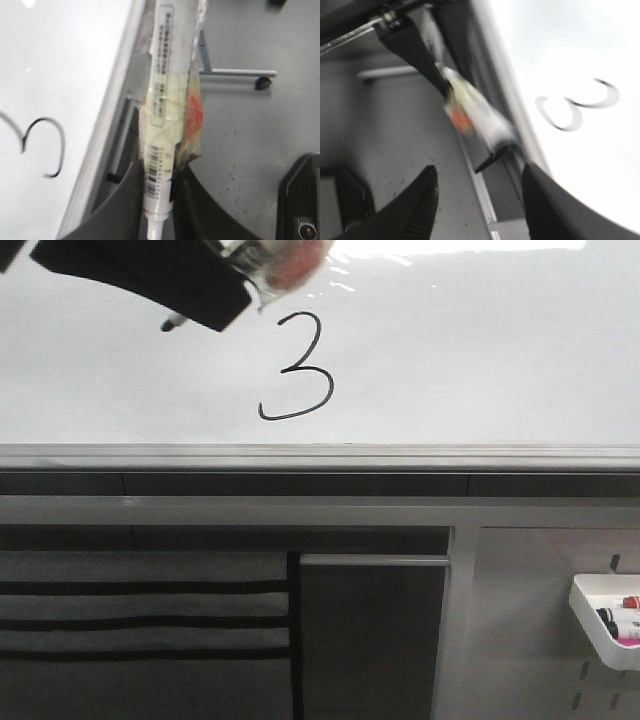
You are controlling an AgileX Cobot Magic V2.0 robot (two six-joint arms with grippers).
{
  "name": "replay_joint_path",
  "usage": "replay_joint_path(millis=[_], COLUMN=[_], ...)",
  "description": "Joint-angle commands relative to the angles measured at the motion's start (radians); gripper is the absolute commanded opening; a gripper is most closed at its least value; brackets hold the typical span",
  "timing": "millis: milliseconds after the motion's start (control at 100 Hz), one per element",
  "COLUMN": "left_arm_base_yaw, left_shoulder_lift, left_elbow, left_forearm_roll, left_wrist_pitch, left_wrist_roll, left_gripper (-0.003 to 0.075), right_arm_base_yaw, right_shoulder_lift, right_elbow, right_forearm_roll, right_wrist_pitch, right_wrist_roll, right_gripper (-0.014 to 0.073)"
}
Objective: Write number 3 on whiteboard
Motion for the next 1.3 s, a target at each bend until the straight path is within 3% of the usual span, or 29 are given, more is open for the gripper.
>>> replay_joint_path(millis=[0,160,370,840,1131,1201,1291], left_arm_base_yaw=[0.077,0.241,0.34,0.338,0.338,0.338,0.338], left_shoulder_lift=[-0.021,-0.017,0.066,0.153,0.168,0.178,0.178], left_elbow=[-0.003,0.07,0.136,0.134,0.134,0.134,0.134], left_forearm_roll=[-0.035,-0.067,-0.238,-0.245,-0.328,-0.336,-0.335], left_wrist_pitch=[-0.148,-0.353,-0.554,-0.582,-0.601,-0.607,-0.607], left_wrist_roll=[-0.117,-0.353,-0.365,-0.365,-0.365,-0.365,-0.365], left_gripper=[-0.0018,-0.0018,-0.0018,-0.0018,-0.0015,0.0016,0.0139], right_arm_base_yaw=[-0.087,-0.218,-0.231,-0.231,-0.231,-0.231,-0.231], right_shoulder_lift=[-0.089,-0.205,-0.255,-0.25,-0.25,-0.25,-0.25], right_elbow=[-0.037,-0.037,-0.032,0.018,0.018,0.018,0.018], right_forearm_roll=[-0.002,-0.002,-0.002,-0.002,0.0,0.0,0.0], right_wrist_pitch=[-0.06,-0.059,-0.018,0.027,0.027,0.027,0.03], right_wrist_roll=[0.077,0.135,0.152,0.152,0.152,0.152,0.152], right_gripper=[0.0342,0.0342,0.0342,0.0342,0.0342,0.0342,0.0342])
